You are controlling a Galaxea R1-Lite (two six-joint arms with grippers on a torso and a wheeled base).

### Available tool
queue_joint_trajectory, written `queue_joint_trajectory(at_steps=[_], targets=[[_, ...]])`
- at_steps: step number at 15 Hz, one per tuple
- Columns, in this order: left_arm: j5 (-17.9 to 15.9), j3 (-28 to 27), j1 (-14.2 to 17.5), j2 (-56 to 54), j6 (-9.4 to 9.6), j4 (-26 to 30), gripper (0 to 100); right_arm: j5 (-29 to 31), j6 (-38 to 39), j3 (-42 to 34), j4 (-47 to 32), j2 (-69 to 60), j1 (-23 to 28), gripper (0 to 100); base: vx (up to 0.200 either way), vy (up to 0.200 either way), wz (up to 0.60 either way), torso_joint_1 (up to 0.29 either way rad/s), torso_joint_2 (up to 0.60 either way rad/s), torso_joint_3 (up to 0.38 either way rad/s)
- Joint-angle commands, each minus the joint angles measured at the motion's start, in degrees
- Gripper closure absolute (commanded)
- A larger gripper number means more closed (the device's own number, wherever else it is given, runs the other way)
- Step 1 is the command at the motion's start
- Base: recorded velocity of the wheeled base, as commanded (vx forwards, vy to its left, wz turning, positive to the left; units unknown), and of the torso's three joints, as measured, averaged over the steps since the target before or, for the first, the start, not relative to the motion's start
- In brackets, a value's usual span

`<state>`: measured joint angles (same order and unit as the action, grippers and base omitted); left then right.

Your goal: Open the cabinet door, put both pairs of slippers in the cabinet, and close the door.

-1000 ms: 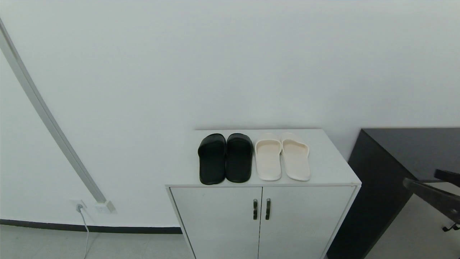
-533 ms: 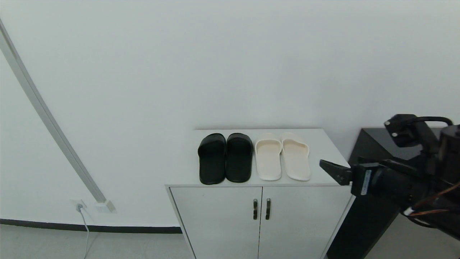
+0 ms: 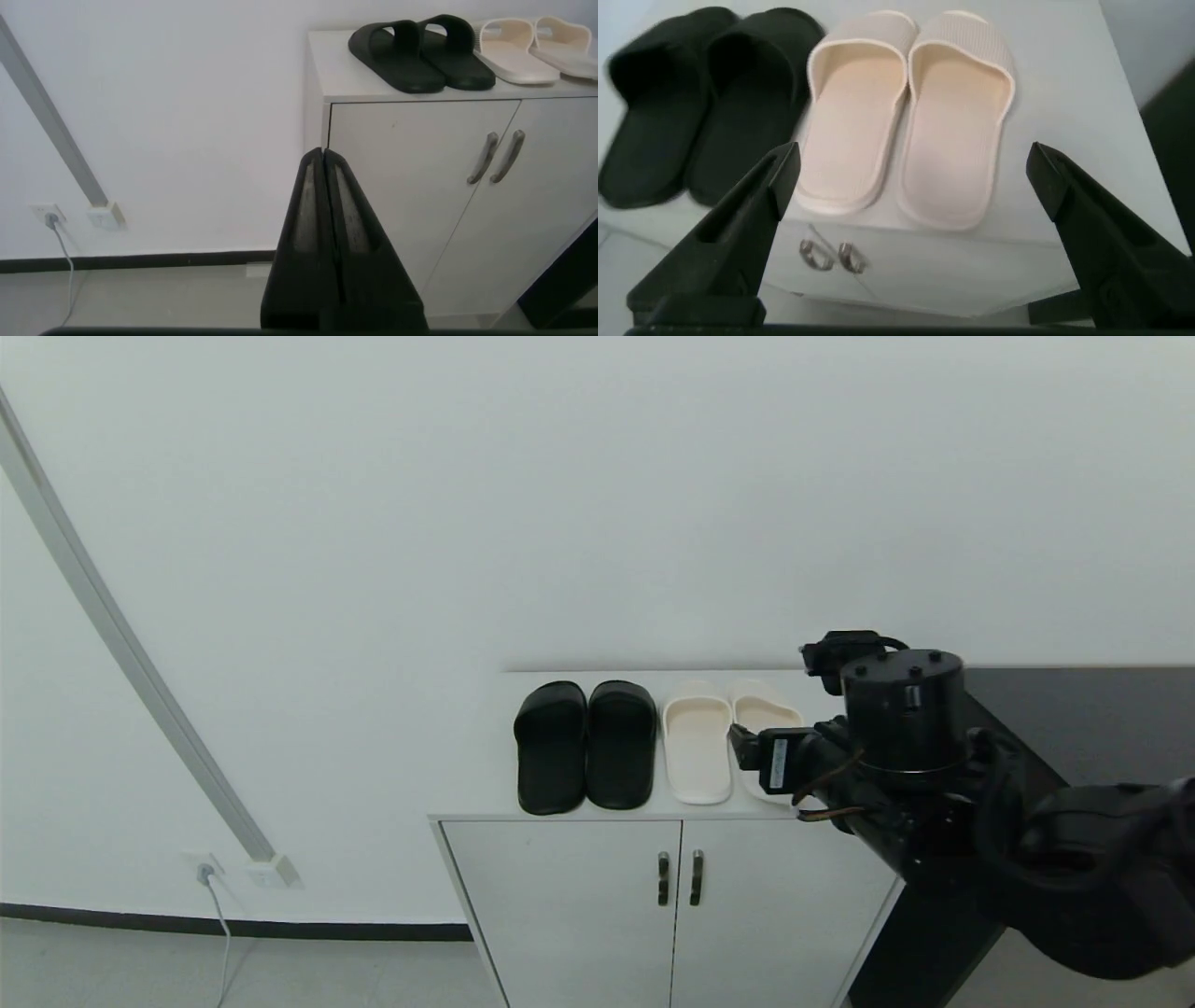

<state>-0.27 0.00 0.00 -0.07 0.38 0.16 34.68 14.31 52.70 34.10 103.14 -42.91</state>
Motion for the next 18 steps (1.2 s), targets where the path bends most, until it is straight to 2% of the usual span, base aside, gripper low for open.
queue_joint_trajectory(at_steps=[1, 16, 18], targets=[[0.00, 0.00, 0.00, 0.07, -0.03, 0.02, 100, 1.27, 0.01, 4.17, 0.00, 7.60, 0.11, 0, 0.000, 0.000, 0.00, 0.000, 0.00, 0.000], [0.00, 0.00, 0.00, 0.07, -0.11, 0.02, 100, 0.91, 0.01, 23.94, 0.09, 26.23, 5.65, 0, 0.000, 0.000, 0.00, 0.000, 0.00, 0.000], [0.00, 0.00, 0.00, 0.07, -0.20, 0.02, 100, -0.93, -0.25, 26.23, 0.18, 27.99, 6.61, 0, 0.000, 0.000, 0.00, 0.000, 0.00, 0.000]])
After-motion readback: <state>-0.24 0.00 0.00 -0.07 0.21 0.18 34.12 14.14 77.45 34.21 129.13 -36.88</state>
